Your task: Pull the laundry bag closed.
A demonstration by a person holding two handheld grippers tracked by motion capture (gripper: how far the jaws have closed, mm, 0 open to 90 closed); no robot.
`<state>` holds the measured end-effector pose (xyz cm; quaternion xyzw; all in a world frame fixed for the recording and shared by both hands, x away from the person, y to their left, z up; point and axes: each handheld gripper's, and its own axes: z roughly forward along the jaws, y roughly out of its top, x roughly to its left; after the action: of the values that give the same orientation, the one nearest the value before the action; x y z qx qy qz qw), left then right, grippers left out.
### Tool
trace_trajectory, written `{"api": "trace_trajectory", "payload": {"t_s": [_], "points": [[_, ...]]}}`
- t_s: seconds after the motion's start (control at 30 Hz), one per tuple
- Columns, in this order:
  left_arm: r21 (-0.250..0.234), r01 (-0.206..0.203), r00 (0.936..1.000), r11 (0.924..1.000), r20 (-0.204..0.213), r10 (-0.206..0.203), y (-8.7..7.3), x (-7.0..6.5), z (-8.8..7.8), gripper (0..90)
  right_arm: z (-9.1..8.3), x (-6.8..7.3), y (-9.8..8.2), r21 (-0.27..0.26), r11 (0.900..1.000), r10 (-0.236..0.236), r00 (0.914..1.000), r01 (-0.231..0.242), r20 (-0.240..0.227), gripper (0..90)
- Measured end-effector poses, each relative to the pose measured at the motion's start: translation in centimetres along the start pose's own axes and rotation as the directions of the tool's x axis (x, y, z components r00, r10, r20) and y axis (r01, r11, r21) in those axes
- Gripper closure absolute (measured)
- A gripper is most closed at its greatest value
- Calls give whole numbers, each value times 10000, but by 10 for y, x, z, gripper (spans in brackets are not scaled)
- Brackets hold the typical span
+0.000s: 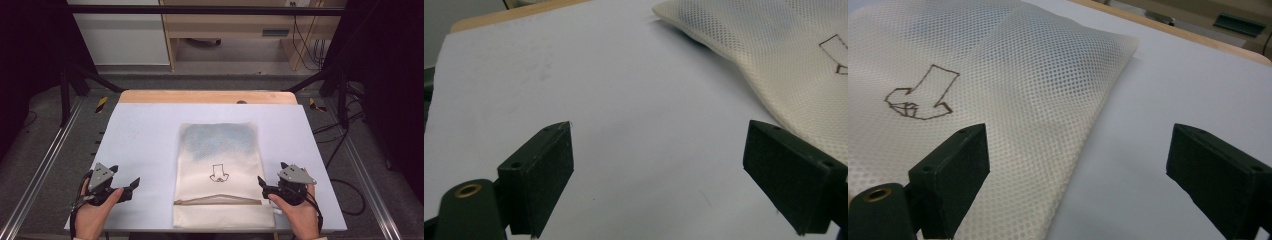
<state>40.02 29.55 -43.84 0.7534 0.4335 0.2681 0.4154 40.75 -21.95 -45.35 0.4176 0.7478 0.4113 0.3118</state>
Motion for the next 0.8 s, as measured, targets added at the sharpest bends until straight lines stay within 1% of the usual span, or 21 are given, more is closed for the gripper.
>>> {"api": "trace_trajectory", "payload": {"t_s": [0.07, 0.1, 0.13, 0.17, 0.27, 0.33, 0.37, 0.4, 0.43, 0.47, 0.5, 0.53, 0.57, 0.6, 0.67, 0.7, 0.8], "points": [[33, 76, 9999, 10000, 67, -76, 0, -2, -3, 120, -2, 2, 1, -23, 9999, -105, 9998, 105, -176, 150], [147, 99, 9999, 9998, 110, -101, 0, -3, -4, 120, -2, 4, 2, -14, 9998, -209, 9996, 209, -183, 165], [273, 86, 9999, 9996, 94, -89, -1, -4, -4, 119, -3, 5, 3, 2, 9994, -333, 9991, 333, -248, 191], [403, -45, 10000, 9992, 64, 42, -1, -4, -4, 116, -3, 7, 3, 12, 9991, -431, 9983, 432, -397, 210], [321, -215, 9997, 9993, -56, 217, -2, -5, -3, 97, -4, 11, 5, 4, 9980, -636, 9958, 637, -652, 241], [321, -258, 9997, 9992, -25, 259, -2, -4, -3, 90, -5, 15, 8, -50, 9973, -734, 9939, 733, -824, 297], [321, -258, 9997, 9992, -25, 259, -2, -4, -3, 83, -5, 15, 8, -50, 9973, -734, 9939, 733, -824, 297], [249, -211, 9998, 9995, 49, 209, -4, -4, -2, 81, -7, 20, 12, -104, 9969, -791, 9915, 784, -1031, 332], [191, -179, 9998, 9997, 136, 176, -4, -5, -2, 75, -8, 22, 15, -177, 9967, -808, 9897, 793, -1180, 344], [187, -189, 9994, 9996, 289, 183, -5, -5, -1, 58, -9, 25, 17, -219, 9961, -874, 9872, 852, -1335, 354], [173, -186, 9992, 9997, 346, 180, -6, -7, -1, 53, -10, 29, 20, -224, 9957, -920, 9849, 897, -1465, 372], [210, -267, 9990, 9994, 372, 259, -7, -9, -1, 54, -11, 32, 22, -243, 9950, -997, 9821, 971, -1598, 408], [241, -386, 9984, 9990, 411, 376, -8, -12, -2, 51, -12, 36, 25, -195, 9943, -1069, 9778, 1051, -1802, 440], [279, -549, 9973, 9981, 500, 535, -9, -14, -2, 40, -13, 40, 29, -177, 9937, -1118, 9739, 1105, -1976, 444], [394, -1011, 9932, 9941, 627, 985, -11, -19, -3, 24, -13, 49, 36, -181, 9898, -1419, 9655, 1413, -2183, 448], [476, -1108, 9923, 9927, 601, 1079, -11, -20, -2, 24, -14, 53, 39, -212, 9879, -1542, 9613, 1535, -2282, 450], [411, -1097, 9935, 9931, 345, 1084, -8, -21, 0, 32, -13, 66, 47, -274, 9824, -1855, 9497, 1847, -2523, 482]]}}
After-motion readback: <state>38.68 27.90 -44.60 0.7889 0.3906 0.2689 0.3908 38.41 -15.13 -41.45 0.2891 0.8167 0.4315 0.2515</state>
